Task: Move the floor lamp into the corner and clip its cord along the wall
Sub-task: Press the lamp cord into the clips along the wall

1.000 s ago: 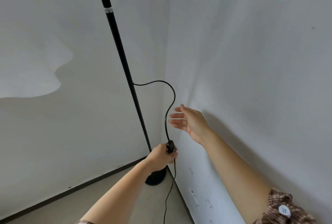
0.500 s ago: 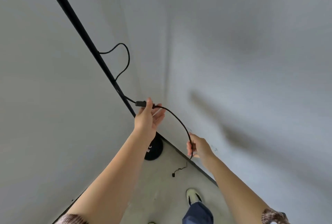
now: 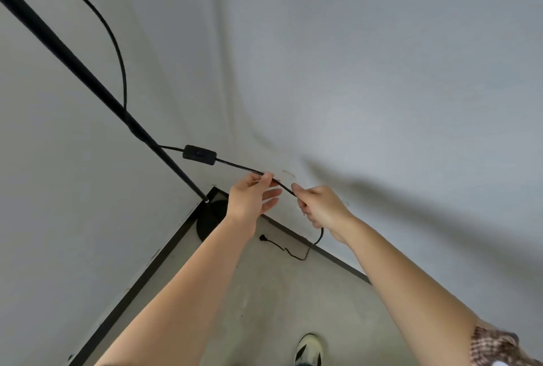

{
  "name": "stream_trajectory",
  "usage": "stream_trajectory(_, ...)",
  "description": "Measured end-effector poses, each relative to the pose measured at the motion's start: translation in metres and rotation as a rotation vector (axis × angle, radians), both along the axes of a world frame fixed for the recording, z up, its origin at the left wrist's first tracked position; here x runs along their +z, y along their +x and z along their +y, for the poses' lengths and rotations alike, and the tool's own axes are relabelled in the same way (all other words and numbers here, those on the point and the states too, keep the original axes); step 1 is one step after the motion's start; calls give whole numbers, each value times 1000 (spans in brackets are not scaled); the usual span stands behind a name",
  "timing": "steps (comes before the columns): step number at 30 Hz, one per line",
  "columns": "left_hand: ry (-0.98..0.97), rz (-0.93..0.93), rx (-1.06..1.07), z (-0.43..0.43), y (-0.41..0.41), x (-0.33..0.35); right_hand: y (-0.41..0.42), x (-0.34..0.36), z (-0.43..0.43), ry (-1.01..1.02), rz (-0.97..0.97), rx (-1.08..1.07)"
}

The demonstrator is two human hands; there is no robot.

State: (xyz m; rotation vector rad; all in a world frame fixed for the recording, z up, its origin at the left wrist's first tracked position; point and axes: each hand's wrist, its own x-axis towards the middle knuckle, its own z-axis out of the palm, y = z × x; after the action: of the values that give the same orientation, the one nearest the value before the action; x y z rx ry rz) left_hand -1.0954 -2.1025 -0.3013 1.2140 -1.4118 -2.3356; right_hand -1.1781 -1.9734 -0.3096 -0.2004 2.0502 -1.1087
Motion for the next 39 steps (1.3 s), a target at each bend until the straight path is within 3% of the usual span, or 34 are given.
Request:
stream_trajectory(7, -72, 40, 229, -17, -41, -101, -28, -101, 29, -75, -18, 36)
stream_trajectory(12, -122, 131, 237, -33, -60, -162, -41, -156, 47, -126, 59, 89)
stream_trajectory(20, -462, 298, 7, -37, -84, -208, -57, -195, 40, -130, 374, 25)
stream_trajectory(27, -259, 297, -89, -24, -78, -224, -41, -178, 28, -66, 598, 98)
stream_trajectory(32, -182, 342, 43, -24, -86, -218, -47, -155, 34, 3, 690, 71)
stream_trajectory(39, -41, 396, 139, -25, -93, -211, -43, -142, 31, -204, 764, -149)
